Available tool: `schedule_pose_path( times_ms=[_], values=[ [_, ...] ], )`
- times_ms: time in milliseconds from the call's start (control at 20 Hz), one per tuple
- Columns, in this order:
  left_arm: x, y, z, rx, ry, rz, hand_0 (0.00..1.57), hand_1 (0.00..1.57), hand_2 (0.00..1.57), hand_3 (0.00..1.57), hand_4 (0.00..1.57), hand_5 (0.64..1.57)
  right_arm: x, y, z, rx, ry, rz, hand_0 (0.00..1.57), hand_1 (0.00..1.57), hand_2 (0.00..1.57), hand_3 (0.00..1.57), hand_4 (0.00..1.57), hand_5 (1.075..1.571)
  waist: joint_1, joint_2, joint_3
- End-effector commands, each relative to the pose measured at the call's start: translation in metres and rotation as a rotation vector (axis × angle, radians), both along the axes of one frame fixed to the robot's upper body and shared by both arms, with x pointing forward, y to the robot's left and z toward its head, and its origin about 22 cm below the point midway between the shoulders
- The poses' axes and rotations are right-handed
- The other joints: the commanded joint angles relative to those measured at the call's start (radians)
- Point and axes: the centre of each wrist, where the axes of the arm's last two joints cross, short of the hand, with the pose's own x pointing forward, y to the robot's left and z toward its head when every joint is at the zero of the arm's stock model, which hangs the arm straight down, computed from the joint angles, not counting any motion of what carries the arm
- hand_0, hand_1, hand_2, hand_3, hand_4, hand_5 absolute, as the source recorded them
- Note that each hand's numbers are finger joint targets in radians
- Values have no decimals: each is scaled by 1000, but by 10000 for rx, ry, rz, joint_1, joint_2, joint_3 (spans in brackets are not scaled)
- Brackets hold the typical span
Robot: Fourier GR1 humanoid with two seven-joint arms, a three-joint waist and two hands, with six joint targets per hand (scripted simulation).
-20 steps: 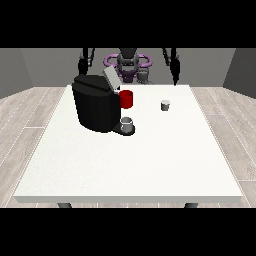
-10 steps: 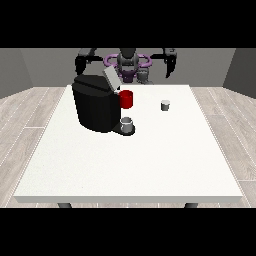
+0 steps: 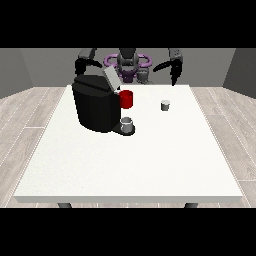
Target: Insert the coffee pod into the coffee machine and close the lid
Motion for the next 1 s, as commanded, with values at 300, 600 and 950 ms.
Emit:
schedule_pose_path(
  times_ms=[300, 600, 950],
  values=[
    [37, 50, 1, 3027, -31, 735, 0, 0, 0, 0, 0, 1571, 23, 5, 28, -143, -965, 540, 0, 0, 0, 0, 413, 1571, -1003, 1473, -9],
    [59, 72, 14, 4430, -65, 923, 0, 0, 0, 0, 0, 1571, 27, 5, 17, -453, -1043, 827, 0, 0, 0, 0, 491, 1571, -1241, 2250, -7],
    [85, 89, 23, 4953, 766, 963, 0, 0, 0, 0, 0, 1571, 48, 20, 35, -347, -1410, 470, 0, 0, 0, 0, 519, 1571, -1333, 2884, -6]
  ],
)
